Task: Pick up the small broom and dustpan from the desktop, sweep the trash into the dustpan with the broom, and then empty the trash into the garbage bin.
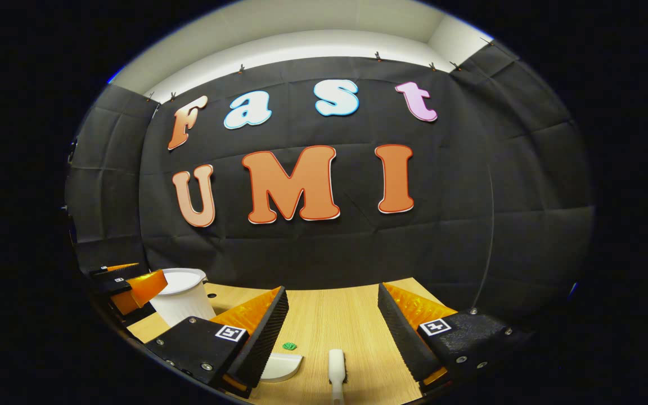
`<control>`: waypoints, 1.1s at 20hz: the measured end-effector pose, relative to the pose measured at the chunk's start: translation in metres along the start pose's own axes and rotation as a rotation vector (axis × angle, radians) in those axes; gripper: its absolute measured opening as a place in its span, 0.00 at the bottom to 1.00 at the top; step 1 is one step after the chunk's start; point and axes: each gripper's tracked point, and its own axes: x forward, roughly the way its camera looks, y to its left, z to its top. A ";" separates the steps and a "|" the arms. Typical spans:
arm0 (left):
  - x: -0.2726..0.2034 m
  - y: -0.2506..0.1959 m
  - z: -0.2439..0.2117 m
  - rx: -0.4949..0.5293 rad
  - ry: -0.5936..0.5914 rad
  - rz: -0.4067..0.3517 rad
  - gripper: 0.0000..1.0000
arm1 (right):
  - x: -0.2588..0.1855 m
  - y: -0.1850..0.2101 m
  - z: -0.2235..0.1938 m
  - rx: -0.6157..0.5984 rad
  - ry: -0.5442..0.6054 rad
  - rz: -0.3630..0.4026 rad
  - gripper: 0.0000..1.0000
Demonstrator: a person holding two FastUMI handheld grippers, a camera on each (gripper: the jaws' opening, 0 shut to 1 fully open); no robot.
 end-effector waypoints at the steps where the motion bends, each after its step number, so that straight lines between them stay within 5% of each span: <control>1: 0.003 0.003 -0.002 0.003 0.001 0.003 0.96 | 0.000 0.005 0.001 -0.003 0.004 0.014 0.96; 22: 0.022 0.003 -0.054 0.005 0.148 -0.013 0.96 | 0.021 0.007 -0.025 -0.026 0.077 0.014 0.96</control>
